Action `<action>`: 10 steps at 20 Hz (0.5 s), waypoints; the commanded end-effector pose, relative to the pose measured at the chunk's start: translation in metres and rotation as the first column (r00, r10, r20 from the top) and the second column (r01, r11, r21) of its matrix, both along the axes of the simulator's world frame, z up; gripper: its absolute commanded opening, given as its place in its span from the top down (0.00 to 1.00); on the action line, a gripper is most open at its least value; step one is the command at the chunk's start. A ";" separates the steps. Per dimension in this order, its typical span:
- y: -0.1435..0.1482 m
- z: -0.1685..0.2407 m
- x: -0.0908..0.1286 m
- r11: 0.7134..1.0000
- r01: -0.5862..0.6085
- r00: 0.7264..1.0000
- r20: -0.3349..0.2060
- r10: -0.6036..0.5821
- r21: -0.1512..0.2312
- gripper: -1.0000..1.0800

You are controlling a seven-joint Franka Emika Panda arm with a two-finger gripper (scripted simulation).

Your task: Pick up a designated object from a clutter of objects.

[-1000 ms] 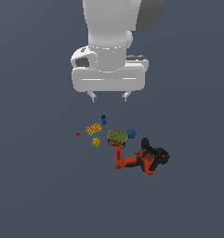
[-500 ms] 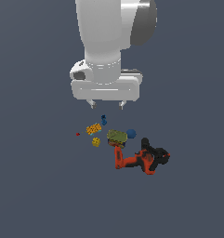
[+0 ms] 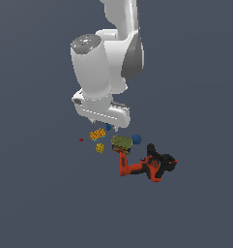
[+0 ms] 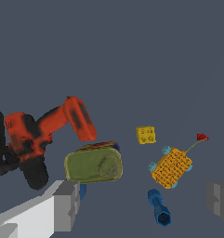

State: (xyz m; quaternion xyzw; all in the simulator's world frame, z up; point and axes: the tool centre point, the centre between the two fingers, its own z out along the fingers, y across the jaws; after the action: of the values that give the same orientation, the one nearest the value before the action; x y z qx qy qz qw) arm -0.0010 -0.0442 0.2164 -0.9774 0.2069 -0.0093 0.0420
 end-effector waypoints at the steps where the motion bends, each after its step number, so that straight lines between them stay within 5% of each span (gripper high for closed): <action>1: -0.012 -0.029 -0.008 0.994 0.112 0.994 -0.014 -0.112 0.006 0.04; 10: -0.057 -0.113 -0.046 0.887 0.460 0.886 -0.044 -0.461 -0.031 0.04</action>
State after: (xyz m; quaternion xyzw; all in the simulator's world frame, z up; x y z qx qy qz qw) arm -0.0407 -0.0938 0.1143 -0.9121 0.4089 0.0042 0.0281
